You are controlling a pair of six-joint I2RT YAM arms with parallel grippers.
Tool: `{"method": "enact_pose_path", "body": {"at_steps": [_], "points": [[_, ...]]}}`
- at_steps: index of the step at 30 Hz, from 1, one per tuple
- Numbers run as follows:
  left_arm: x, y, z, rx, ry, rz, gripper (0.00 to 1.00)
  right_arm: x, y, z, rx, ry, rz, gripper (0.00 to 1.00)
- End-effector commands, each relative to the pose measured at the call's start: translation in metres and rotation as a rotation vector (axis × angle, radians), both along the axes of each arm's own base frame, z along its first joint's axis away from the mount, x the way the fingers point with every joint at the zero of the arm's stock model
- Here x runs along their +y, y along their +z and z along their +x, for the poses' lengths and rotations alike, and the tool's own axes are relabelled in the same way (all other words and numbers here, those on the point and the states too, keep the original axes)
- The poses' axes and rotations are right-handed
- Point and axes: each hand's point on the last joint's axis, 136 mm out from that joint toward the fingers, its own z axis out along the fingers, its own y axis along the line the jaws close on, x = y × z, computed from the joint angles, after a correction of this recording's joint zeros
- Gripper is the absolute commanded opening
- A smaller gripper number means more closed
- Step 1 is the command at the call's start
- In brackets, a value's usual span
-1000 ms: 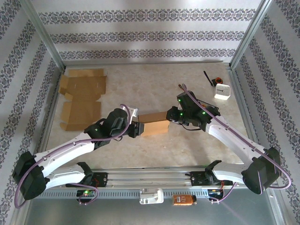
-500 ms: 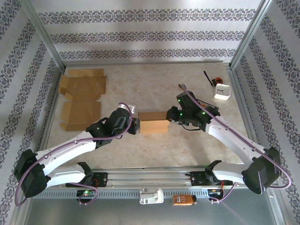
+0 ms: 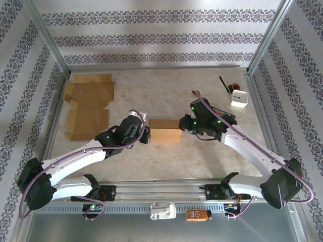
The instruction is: Fold the paper box
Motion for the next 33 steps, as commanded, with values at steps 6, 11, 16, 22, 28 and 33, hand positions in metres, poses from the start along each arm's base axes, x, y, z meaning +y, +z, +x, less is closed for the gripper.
{"method": "enact_pose_path", "body": {"at_steps": [6,11,16,22,28,33], "points": [[0.001,0.046,-0.016,0.013,0.004,-0.114,0.33,0.000,0.006,-0.004,0.029,0.004,-0.038,0.27],[0.002,0.077,-0.016,0.034,0.070,-0.262,0.35,0.005,0.027,0.001,-0.006,-0.001,0.008,0.31],[0.007,0.064,-0.008,0.173,0.202,-0.395,0.35,0.004,0.036,-0.002,-0.018,-0.020,0.040,0.37],[0.002,0.042,0.010,0.268,0.259,-0.472,0.47,-0.007,0.018,-0.006,0.008,-0.053,0.019,0.41],[-0.005,0.022,0.020,0.296,0.249,-0.441,0.53,-0.001,0.003,-0.002,0.031,-0.041,0.022,0.34],[0.006,-0.012,0.019,0.327,0.279,-0.355,0.40,-0.014,-0.023,-0.001,0.042,-0.041,-0.080,0.28]]}}
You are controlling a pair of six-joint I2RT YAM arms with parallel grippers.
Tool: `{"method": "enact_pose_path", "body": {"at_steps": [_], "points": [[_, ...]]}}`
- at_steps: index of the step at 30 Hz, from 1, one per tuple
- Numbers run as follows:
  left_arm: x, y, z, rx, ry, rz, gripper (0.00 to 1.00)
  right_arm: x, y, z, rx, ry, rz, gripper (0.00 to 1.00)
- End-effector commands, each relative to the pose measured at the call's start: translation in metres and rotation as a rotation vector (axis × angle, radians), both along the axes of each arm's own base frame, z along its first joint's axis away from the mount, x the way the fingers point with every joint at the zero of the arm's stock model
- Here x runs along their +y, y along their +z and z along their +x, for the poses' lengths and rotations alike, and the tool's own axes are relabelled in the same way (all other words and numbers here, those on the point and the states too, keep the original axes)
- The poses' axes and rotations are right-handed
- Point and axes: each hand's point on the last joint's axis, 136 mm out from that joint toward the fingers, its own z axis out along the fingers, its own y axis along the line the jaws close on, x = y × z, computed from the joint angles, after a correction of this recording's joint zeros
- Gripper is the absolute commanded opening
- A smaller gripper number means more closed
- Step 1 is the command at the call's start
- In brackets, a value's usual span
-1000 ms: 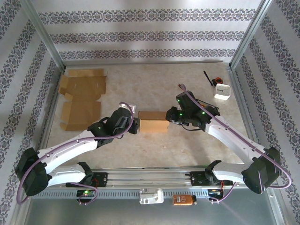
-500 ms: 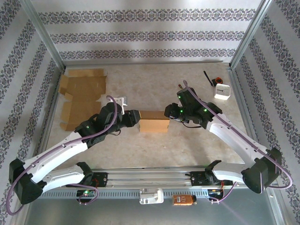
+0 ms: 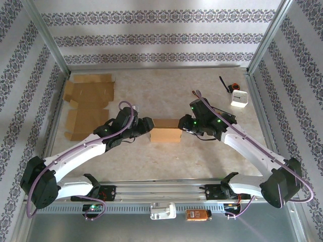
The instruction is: Fold the paper box
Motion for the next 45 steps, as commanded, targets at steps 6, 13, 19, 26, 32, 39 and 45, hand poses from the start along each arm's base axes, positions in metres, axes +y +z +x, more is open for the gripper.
{"method": "enact_pose_path", "body": {"at_steps": [6,13,19,26,32,39,45], "points": [[0.011,-0.073,-0.017,0.113,-0.017,0.056,0.18,-0.026,-0.064,-0.015,0.077,-0.007,-0.148,0.25],[0.007,-0.038,-0.011,-0.003,-0.035,0.001,0.30,-0.013,-0.014,-0.004,-0.002,-0.015,-0.026,0.33],[0.008,0.018,0.007,-0.161,-0.020,-0.042,0.44,-0.011,0.022,0.015,-0.058,-0.040,0.050,0.37],[0.009,0.003,0.011,-0.122,0.007,-0.112,0.49,-0.004,-0.006,0.013,0.016,-0.024,0.076,0.36],[0.010,-0.045,0.000,0.008,-0.009,-0.074,0.25,-0.012,-0.045,-0.001,0.092,-0.015,0.008,0.29],[0.034,-0.111,-0.032,0.144,0.043,-0.026,0.03,-0.032,-0.081,-0.019,0.144,-0.015,-0.095,0.23],[0.030,-0.107,-0.042,0.137,0.002,-0.073,0.08,-0.020,-0.052,-0.010,0.081,0.012,-0.051,0.22]]}}
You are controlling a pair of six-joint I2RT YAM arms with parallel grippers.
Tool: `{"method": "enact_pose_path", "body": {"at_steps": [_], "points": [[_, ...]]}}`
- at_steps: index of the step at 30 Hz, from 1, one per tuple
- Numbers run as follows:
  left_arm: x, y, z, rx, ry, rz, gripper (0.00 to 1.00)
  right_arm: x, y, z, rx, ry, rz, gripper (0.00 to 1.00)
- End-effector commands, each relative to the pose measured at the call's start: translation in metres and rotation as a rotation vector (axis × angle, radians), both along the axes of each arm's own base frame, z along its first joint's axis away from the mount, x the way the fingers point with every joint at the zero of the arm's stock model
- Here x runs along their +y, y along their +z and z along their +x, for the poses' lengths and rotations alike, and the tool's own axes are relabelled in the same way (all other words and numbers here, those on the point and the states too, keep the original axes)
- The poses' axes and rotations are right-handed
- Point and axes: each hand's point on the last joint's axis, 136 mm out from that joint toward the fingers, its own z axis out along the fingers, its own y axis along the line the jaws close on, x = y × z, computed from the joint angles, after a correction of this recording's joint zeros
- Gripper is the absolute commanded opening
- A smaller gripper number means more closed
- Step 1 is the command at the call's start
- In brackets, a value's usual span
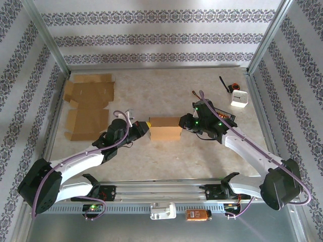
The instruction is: Fold the paper box
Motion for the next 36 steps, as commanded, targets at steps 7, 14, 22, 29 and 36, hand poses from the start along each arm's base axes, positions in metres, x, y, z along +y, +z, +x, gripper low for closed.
{"method": "enact_pose_path", "body": {"at_steps": [7,14,22,29,36], "points": [[0.020,-0.053,-0.086,0.284,-0.109,0.204,0.28,-0.023,-0.033,-0.085,0.155,0.086,-0.193,0.26],[0.041,-0.018,-0.115,0.195,-0.055,0.171,0.65,-0.041,-0.007,-0.119,0.069,0.050,-0.067,0.51],[0.004,-0.062,-0.122,0.395,-0.157,0.195,0.76,-0.017,-0.049,-0.124,0.201,0.150,-0.055,0.73],[-0.045,-0.082,-0.114,0.426,-0.241,0.069,0.75,0.009,-0.089,-0.120,0.281,0.187,-0.013,0.58],[-0.064,-0.095,-0.068,0.423,-0.176,0.091,0.49,0.022,-0.091,-0.069,0.240,0.047,-0.038,0.36]]}}
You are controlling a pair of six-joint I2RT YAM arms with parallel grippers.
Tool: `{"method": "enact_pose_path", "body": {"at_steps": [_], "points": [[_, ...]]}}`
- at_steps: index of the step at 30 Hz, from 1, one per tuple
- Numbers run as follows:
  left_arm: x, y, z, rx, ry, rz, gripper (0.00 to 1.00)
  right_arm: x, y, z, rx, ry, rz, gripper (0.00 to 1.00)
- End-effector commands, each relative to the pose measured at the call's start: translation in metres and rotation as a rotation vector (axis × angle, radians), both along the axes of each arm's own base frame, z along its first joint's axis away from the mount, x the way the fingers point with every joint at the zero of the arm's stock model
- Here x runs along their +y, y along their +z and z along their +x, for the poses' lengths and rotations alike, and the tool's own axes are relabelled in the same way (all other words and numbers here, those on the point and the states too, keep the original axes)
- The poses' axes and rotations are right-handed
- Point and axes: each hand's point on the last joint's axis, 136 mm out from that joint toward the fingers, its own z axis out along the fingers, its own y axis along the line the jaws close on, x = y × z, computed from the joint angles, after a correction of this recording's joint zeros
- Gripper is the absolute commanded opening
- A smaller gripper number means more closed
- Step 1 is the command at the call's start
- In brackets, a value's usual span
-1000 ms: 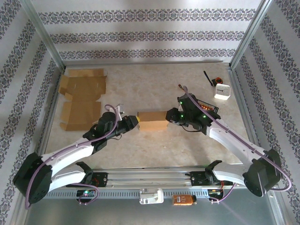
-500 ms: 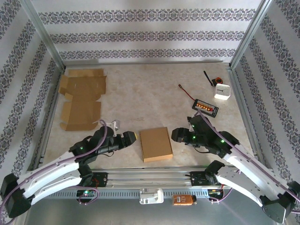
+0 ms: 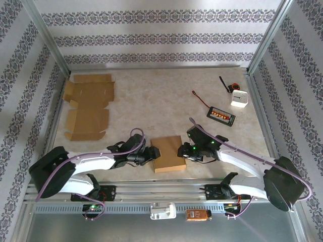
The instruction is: Fold the paper box
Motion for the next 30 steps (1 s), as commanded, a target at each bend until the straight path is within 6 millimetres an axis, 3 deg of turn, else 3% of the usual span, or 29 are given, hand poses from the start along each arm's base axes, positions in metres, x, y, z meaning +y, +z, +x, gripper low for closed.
{"method": "enact_pose_path", "body": {"at_steps": [1,6,12,15,17,19,23,26,30], "points": [[-0.020,0.012,0.044,-0.069,0.054,-0.078,0.47,0.021,0.018,0.055,-0.126,-0.095,0.040,0.35],[-0.031,0.013,0.142,-0.162,0.099,-0.126,0.44,0.018,0.024,0.151,-0.237,-0.192,-0.031,0.32],[-0.044,-0.022,0.268,-0.224,0.119,-0.063,0.41,0.018,0.022,0.285,-0.366,-0.185,-0.139,0.31],[-0.045,-0.018,0.312,-0.306,0.144,-0.001,0.41,0.009,0.023,0.337,-0.392,-0.208,-0.149,0.33],[-0.041,-0.012,0.333,-0.360,0.149,0.057,0.43,0.006,0.026,0.362,-0.405,-0.219,-0.135,0.36],[-0.035,-0.011,0.346,-0.384,0.158,0.099,0.46,0.006,0.033,0.377,-0.413,-0.206,-0.124,0.39],[-0.010,0.007,0.366,-0.398,0.200,0.106,0.63,0.002,0.071,0.388,-0.451,-0.195,-0.132,0.56],[0.023,0.043,0.370,-0.438,0.224,0.160,0.74,-0.011,0.111,0.382,-0.502,-0.216,-0.139,0.67],[0.093,0.104,0.360,-0.521,0.273,0.333,0.80,-0.029,0.173,0.356,-0.625,-0.236,-0.152,0.83]]}}
